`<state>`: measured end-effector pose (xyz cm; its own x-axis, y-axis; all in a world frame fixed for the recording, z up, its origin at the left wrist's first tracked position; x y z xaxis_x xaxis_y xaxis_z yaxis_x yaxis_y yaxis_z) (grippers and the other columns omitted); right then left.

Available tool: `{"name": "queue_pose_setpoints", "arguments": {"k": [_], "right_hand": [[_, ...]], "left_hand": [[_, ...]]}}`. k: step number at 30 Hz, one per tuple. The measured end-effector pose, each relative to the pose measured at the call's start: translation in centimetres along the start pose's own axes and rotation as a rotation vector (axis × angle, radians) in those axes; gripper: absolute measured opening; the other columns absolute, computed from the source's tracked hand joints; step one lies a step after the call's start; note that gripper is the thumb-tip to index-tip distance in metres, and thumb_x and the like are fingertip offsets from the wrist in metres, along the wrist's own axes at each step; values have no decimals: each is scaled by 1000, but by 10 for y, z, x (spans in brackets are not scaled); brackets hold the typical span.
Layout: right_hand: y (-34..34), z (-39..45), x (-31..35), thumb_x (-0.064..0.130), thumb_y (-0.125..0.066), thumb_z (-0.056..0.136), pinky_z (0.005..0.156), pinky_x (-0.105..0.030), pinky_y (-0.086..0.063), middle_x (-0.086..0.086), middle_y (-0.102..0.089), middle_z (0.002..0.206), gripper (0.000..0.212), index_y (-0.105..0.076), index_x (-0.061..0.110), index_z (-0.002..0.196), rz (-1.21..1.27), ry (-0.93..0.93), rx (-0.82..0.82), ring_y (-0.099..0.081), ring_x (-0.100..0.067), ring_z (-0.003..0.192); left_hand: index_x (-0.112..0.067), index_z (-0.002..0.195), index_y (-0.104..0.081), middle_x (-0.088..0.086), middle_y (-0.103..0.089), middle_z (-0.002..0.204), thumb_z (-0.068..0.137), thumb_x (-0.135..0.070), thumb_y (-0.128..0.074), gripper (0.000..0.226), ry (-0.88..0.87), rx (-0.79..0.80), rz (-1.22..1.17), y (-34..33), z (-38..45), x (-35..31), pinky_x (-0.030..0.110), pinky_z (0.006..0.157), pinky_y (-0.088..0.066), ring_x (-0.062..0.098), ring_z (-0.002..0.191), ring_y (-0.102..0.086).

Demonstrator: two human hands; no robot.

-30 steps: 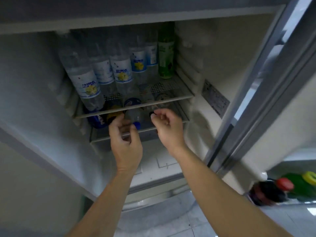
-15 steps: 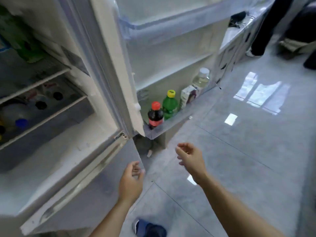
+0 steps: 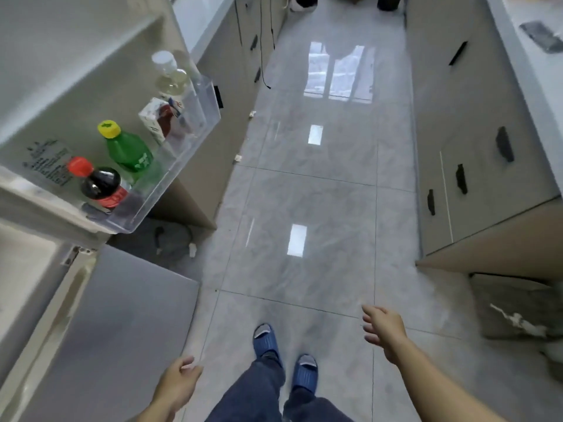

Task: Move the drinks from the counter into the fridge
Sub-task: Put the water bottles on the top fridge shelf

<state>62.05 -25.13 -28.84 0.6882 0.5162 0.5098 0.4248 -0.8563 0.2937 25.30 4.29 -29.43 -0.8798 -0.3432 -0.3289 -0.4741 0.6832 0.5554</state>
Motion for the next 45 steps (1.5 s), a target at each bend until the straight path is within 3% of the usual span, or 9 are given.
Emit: {"name": "queue_pose_setpoints", "arguments": {"k": [3,9,22,25,27,31,37,40,45], "right_hand": [[14,-7,-30,25,-65,93,62,-32,-53,-11,-66,101,28,-62,7,114,10,-73,-51,-64,-26,83],[14,-31,-63,27,-62,95,80,-40,-55,-13,-65,116,34,-59,9,124,-33,-149,-87,-64,-28,98],[32,1,-50,24,-59,97,80,-42,-55,-9,-65,101,15,-59,14,108,-26,-300,-165,-64,-34,99],[44,31,-31,23,-59,97,75,-40,-55,-9,-65,92,15,-62,11,106,-29,-326,-153,-62,-30,83],[54,56,-7,23,-59,96,71,-37,-54,-9,-62,85,15,-64,10,103,-44,-327,-142,-57,-26,74],[74,108,69,25,-58,95,68,-35,-54,-7,-66,89,10,-62,16,96,-94,-282,-114,-62,-24,78],[85,190,236,25,-58,95,67,-34,-53,-4,-59,75,13,-59,22,82,-161,-75,-47,-55,-20,70],[80,221,308,25,-59,95,63,-30,-47,-5,-56,76,11,-63,15,91,-161,-22,-3,-51,-20,68],[59,264,400,24,-60,96,60,-30,-46,-4,-55,79,13,-61,13,103,-205,33,49,-51,-19,67]], "left_hand": [[-8,122,-62,12,-61,106,90,-21,-69,35,46,-4,9,8,11,-4,34,65,-54,26,81,-58],[-8,127,-58,15,-60,120,95,-22,-62,36,34,112,-5,2,50,-54,41,83,-52,32,102,-59],[-10,130,-55,11,-59,104,97,-23,-60,36,-142,248,31,-55,93,-248,45,89,-53,32,104,-61],[-9,130,-55,14,-60,111,97,-22,-60,37,-139,231,55,-70,101,-282,44,87,-54,33,106,-61],[-9,131,-54,16,-60,117,97,-22,-60,37,-126,213,67,-77,106,-303,45,87,-53,33,107,-60],[-9,132,-54,16,-59,123,98,-21,-59,36,-74,171,67,-84,108,-340,47,90,-52,33,108,-59],[-5,122,-59,14,-61,110,98,-19,-58,28,-38,115,2,-103,111,-397,40,81,-50,29,95,-58],[-2,116,-64,13,-63,102,97,-19,-59,26,22,69,-50,-111,118,-421,40,81,-51,27,88,-56],[-2,117,-63,18,-63,119,97,-20,-58,27,103,53,-116,-123,144,-469,47,89,-52,33,97,-57]]}}
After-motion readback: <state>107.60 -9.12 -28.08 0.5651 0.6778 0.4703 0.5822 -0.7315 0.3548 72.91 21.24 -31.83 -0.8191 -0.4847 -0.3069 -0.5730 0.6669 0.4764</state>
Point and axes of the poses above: each hand's wrist, its own z-axis towards the middle knuckle, its own y-axis out of the back of the hand, x = y × z, the point moved 5 cm from there along z, towards the middle knuckle
